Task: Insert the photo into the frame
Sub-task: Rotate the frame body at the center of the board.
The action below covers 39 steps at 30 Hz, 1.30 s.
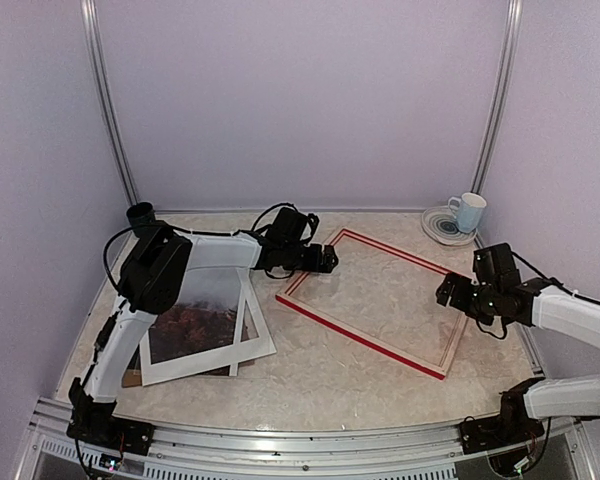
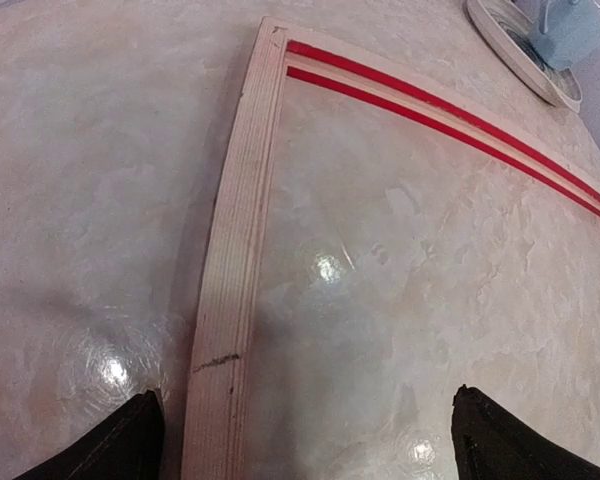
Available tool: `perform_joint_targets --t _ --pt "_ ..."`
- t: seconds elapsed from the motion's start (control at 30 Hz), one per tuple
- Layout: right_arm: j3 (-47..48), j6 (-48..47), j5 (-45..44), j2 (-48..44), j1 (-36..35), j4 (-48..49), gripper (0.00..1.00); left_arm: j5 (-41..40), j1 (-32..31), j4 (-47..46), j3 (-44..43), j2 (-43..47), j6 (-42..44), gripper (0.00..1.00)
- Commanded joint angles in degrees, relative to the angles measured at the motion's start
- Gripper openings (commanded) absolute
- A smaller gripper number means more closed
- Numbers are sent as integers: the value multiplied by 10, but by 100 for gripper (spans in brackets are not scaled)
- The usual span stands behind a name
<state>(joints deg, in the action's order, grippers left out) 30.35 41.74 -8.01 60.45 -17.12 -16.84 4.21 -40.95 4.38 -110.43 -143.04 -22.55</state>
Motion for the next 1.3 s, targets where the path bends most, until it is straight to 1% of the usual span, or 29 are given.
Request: perform_joint_targets --t 0.0,0.03,0.1,0.2,0.37,0.5,0.73,0.93,1.0,1.27 --pt "47 -47 -19 39 24 37 99 -37 -3 7 32 69 9 99" --pt "63 -66 -13 59 34 43 99 -40 -4 18 38 80 8 99" --pt "89 -94 4 88 55 54 99 -74 -10 35 56 104 7 99" --pt "120 -128 32 132 86 75 99 -91 -21 33 105 150 5 99" --pt "180 -176 53 212 133 91 99 -99 -46 43 162 205 2 99" --pt "230 -195 109 273 165 92 99 -89 -64 69 188 230 -8 99" --pt "272 -200 156 349 165 121 99 -96 -89 90 248 277 -28 99" --pt "316 -225 149 402 166 103 99 -87 -109 100 294 318 -37 99" --pt "323 -230 140 415 186 102 99 -80 -111 101 310 329 -41 99" --pt "342 -232 147 455 208 108 99 -57 -113 101 331 329 -54 99"
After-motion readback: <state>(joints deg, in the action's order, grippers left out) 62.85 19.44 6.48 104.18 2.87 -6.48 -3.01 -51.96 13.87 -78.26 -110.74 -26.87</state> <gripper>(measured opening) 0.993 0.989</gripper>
